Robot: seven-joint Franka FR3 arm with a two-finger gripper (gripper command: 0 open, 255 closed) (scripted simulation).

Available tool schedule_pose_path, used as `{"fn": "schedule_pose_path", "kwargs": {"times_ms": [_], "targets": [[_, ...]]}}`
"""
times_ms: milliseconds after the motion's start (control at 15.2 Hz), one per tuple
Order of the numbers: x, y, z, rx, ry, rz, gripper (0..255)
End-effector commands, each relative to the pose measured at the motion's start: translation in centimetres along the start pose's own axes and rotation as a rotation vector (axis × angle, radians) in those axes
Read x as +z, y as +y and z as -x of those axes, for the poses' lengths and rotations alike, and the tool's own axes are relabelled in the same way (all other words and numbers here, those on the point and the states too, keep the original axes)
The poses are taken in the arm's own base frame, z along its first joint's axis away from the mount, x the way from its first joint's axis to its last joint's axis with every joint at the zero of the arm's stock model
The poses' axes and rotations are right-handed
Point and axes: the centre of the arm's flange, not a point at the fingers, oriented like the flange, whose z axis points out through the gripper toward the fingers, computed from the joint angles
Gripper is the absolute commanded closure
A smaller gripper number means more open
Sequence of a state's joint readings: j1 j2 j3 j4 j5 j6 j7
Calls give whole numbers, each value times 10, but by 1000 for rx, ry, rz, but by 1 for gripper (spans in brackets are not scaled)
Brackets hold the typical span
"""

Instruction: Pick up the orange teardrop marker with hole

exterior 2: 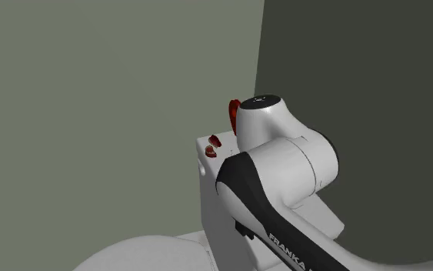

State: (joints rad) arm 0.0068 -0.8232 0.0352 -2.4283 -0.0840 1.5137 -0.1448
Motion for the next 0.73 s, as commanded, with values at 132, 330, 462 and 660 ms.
{"fn": "schedule_pose_path", "kwargs": {"times_ms": [132, 330, 462, 660], "targets": [[-6, 12, -20, 17, 20, -7, 0], [-16, 32, -49, 42, 51, -19, 0], [-23, 45, -68, 59, 71, -26, 0], [-34, 65, -96, 85, 102, -37, 0]]}}
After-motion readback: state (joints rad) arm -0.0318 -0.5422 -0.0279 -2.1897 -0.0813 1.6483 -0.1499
